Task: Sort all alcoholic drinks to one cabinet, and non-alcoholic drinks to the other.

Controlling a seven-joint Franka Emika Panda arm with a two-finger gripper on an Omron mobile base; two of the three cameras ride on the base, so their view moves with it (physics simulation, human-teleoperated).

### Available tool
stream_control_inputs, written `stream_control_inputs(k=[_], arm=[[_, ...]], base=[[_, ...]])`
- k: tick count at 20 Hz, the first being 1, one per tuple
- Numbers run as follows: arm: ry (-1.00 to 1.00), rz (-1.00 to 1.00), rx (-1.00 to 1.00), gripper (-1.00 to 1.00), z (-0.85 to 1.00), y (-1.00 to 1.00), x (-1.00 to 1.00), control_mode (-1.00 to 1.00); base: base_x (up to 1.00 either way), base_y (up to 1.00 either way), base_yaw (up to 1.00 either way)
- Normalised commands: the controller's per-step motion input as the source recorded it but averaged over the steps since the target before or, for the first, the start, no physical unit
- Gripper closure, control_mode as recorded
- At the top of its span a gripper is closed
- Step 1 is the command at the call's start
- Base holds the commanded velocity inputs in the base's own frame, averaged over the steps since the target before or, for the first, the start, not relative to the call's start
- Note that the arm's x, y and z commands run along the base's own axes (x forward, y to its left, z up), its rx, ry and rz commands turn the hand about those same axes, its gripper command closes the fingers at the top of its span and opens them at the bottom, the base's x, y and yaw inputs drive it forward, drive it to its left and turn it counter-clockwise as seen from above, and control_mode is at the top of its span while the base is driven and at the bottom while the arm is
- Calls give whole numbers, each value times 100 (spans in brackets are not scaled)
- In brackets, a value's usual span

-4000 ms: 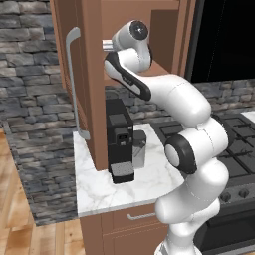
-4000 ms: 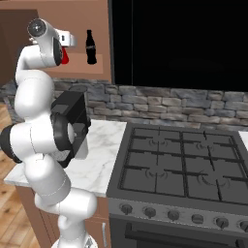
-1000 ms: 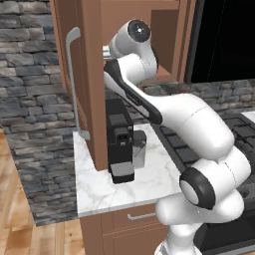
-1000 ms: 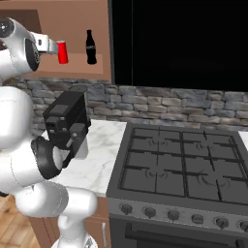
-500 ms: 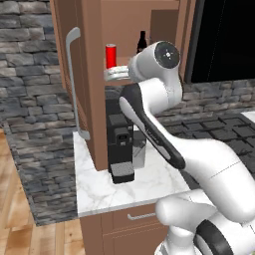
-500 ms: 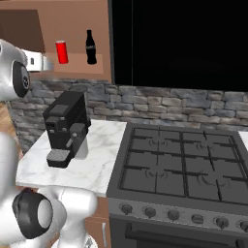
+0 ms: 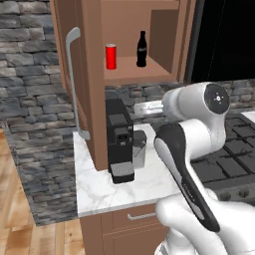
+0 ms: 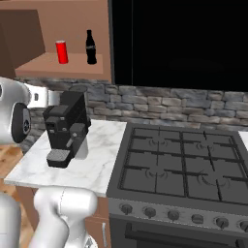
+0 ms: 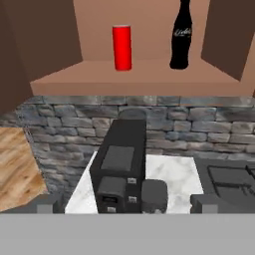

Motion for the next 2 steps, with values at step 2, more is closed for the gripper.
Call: stream_control_inputs(k=[2], arm=[[8, 0, 4, -100, -62, -70, -88, -100]], base=[[0, 0, 0]])
